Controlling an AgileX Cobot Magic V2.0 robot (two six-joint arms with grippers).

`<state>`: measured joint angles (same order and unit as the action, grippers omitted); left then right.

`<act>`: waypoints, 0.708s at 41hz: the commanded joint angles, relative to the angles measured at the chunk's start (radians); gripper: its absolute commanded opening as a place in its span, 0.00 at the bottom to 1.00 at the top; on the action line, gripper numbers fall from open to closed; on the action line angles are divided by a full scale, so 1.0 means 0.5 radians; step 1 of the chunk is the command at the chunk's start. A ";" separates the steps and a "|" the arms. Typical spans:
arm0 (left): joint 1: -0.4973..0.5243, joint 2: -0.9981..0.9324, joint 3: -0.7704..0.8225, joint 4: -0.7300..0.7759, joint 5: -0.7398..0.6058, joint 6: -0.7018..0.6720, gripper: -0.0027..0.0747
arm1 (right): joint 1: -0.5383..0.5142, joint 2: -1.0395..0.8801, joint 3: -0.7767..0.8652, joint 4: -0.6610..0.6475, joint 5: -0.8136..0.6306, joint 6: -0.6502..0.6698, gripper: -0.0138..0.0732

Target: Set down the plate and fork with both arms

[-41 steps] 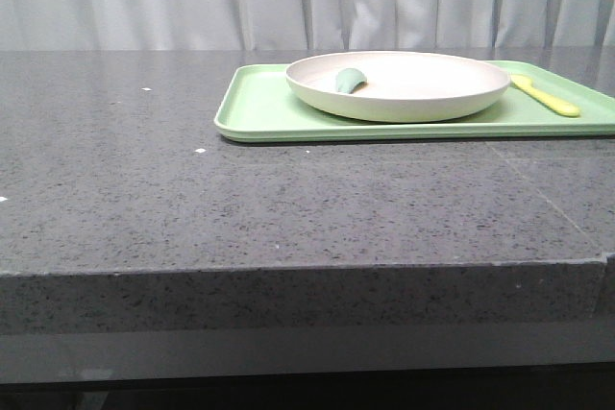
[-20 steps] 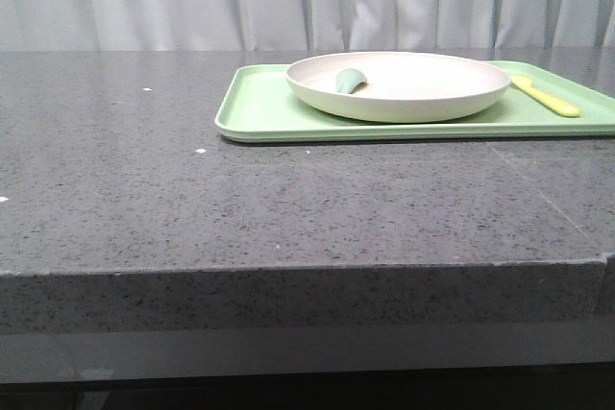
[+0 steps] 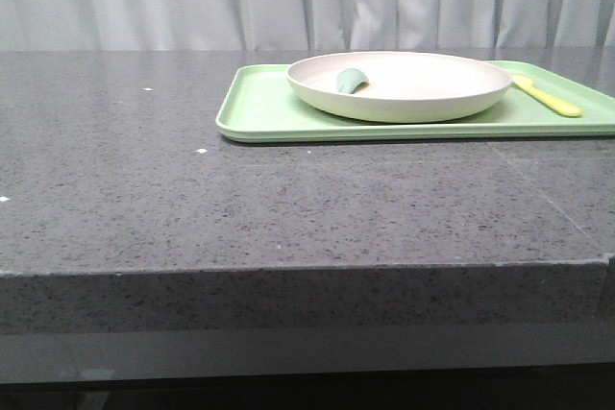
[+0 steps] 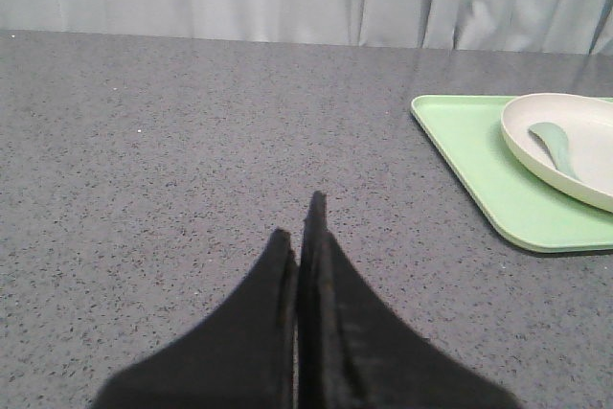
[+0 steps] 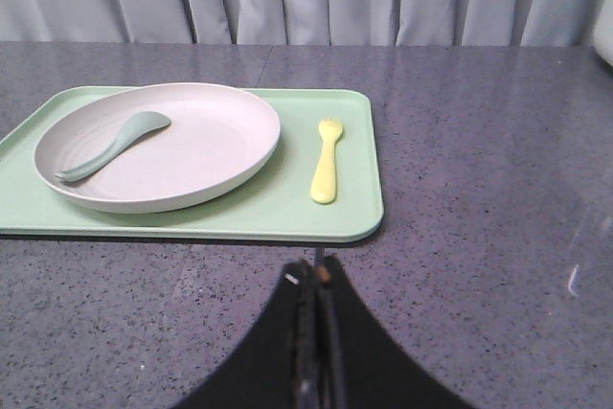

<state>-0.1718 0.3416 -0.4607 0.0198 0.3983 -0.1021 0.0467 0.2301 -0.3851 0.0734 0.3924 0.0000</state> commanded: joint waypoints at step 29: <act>0.017 -0.026 0.036 0.012 -0.241 -0.001 0.01 | 0.000 0.014 -0.049 0.002 -0.178 -0.014 0.02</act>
<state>-0.1718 0.3362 -0.4396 0.0216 0.3817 -0.1021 0.0467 0.2301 -0.3851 0.0734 0.3924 0.0000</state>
